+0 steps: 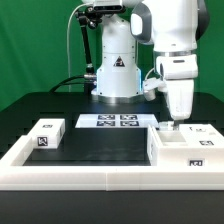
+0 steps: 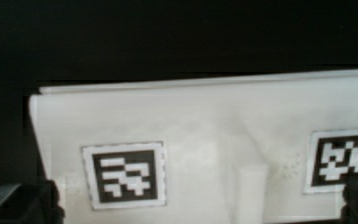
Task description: Assemble cabinet
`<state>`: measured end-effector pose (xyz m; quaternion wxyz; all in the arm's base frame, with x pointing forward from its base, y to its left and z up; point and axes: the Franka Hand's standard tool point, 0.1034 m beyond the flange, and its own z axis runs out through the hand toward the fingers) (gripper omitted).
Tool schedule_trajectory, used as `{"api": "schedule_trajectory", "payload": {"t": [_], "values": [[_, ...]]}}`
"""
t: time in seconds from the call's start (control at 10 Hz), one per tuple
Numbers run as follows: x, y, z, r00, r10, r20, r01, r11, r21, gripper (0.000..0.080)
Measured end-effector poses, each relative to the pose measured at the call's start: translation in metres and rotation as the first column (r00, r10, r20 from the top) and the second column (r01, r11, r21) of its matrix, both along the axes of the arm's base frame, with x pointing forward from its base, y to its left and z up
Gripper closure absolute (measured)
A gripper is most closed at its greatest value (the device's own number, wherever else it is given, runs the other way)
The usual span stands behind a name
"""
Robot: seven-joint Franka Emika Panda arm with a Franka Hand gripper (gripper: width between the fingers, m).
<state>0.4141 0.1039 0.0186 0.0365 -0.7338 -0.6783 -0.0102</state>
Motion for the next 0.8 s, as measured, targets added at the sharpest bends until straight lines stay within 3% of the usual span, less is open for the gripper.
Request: {"api": "schedule_trajectory", "payload": {"t": [0.1, 0.4, 0.5, 0.6, 0.7, 0.8], "values": [[-0.0010, 0.0000, -0.0014, 1.000, 0.000, -0.003, 0.000, 1.000, 0.000, 0.0003], [-0.0015, -0.0002, -0.0021, 1.000, -0.001, -0.005, 0.001, 1.000, 0.000, 0.0399], [-0.0020, -0.0002, -0.0027, 1.000, -0.001, -0.007, 0.001, 1.000, 0.000, 0.0399], [-0.0023, -0.0003, -0.0032, 1.000, -0.001, -0.008, 0.001, 1.000, 0.001, 0.0581], [-0.0026, -0.0004, -0.0036, 1.000, -0.001, -0.009, 0.001, 1.000, 0.001, 0.0711], [-0.0023, -0.0005, -0.0036, 1.000, -0.002, -0.008, 0.002, 1.000, 0.001, 0.0711]]}}
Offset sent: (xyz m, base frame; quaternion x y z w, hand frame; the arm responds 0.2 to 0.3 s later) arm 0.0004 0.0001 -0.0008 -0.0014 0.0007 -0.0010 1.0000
